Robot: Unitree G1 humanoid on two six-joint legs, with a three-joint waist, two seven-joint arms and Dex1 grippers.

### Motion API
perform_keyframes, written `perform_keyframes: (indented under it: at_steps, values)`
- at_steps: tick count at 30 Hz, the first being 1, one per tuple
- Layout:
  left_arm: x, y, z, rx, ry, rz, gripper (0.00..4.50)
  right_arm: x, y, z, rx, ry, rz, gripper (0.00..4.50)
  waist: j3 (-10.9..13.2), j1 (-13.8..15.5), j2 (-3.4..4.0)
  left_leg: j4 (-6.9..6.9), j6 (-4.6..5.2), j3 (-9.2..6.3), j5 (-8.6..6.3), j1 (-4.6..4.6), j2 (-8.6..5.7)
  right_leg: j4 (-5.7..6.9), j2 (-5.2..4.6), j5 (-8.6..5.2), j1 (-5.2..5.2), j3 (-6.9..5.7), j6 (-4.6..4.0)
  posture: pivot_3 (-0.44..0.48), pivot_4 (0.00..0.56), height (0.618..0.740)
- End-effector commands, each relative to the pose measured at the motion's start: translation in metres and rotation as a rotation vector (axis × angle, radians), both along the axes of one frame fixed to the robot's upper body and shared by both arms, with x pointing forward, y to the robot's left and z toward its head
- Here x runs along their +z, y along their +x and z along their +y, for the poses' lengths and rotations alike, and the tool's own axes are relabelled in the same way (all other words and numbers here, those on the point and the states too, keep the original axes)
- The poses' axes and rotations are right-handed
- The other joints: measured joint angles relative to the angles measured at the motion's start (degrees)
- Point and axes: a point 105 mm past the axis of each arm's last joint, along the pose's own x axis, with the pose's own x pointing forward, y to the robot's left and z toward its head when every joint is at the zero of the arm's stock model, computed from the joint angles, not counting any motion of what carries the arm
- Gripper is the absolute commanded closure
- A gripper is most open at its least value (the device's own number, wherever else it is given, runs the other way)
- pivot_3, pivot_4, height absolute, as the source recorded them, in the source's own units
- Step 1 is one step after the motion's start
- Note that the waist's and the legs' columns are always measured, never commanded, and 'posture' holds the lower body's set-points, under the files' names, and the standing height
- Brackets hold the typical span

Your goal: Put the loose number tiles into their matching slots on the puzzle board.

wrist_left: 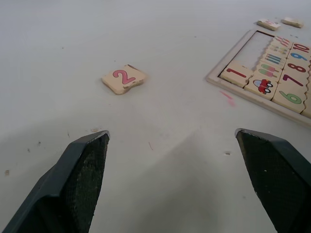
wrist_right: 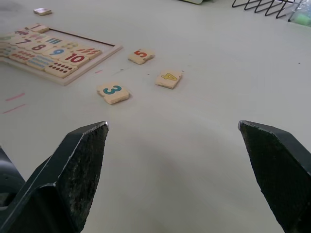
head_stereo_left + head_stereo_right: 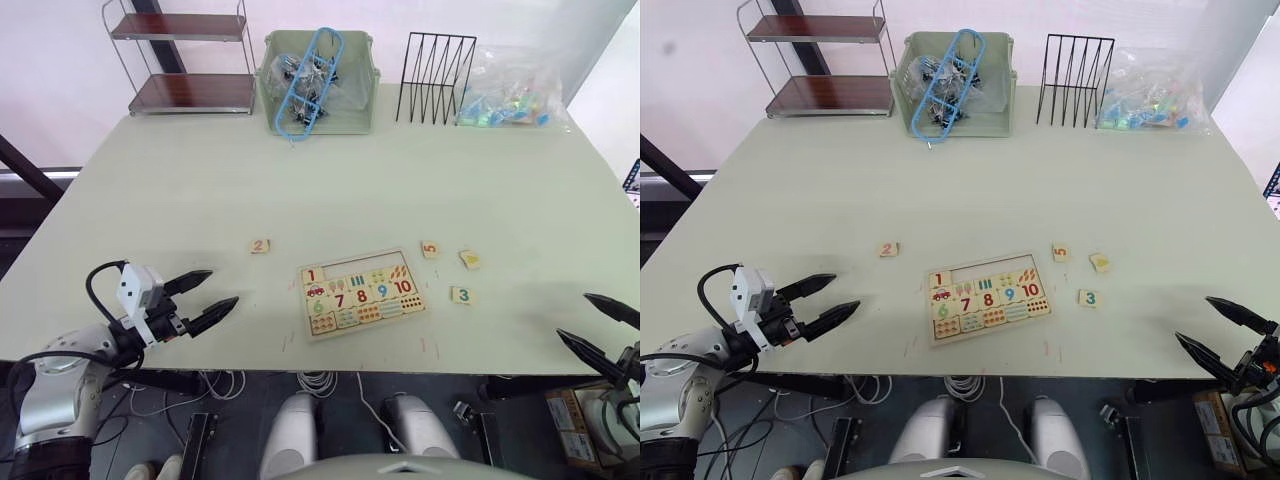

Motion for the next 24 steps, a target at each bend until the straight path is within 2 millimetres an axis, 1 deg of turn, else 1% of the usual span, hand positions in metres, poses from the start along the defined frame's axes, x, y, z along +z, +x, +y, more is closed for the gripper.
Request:
perform_keyframes:
  at_steps: [1, 15, 24]
  values:
    - [0.0138, 0.001, 0.0013, 0.001, 0.007, -0.058, 0.1, 0.0097, 0.0015, 0.0019, 0.01, -0.001, -0.029, 0.0, 0.0, 0.0, 0.0, 0.0, 0.0, 0.0, 0.0, 0.0, 0.0, 0.0, 0.0, 0.0, 0.0, 0.0, 0.0, 0.0, 0.15, 0.74]
    - [0.0112, 0.0015, 0.0012, -0.02, 0.019, -0.048, 0.1, 0.0108, 0.0026, 0.0053, 0.018, 0.007, -0.029, 0.0, 0.0, 0.0, 0.0, 0.0, 0.0, 0.01, 0.0, -0.01, 0.0, -0.03, -0.01, 0.0, 0.0, 0.0, 0.0, 0.0, 0.15, 0.74]
    - [0.0116, 0.0064, 0.0016, -0.039, 0.028, -0.051, 0.1, 0.0164, 0.0022, 0.0104, 0.034, 0.017, -0.033, 0.0, 0.0, 0.01, 0.0, -0.01, 0.0, 0.01, 0.0, -0.01, 0.0, -0.04, -0.01, 0.0, -0.01, 0.0, 0.0, 0.0, 0.15, 0.74]
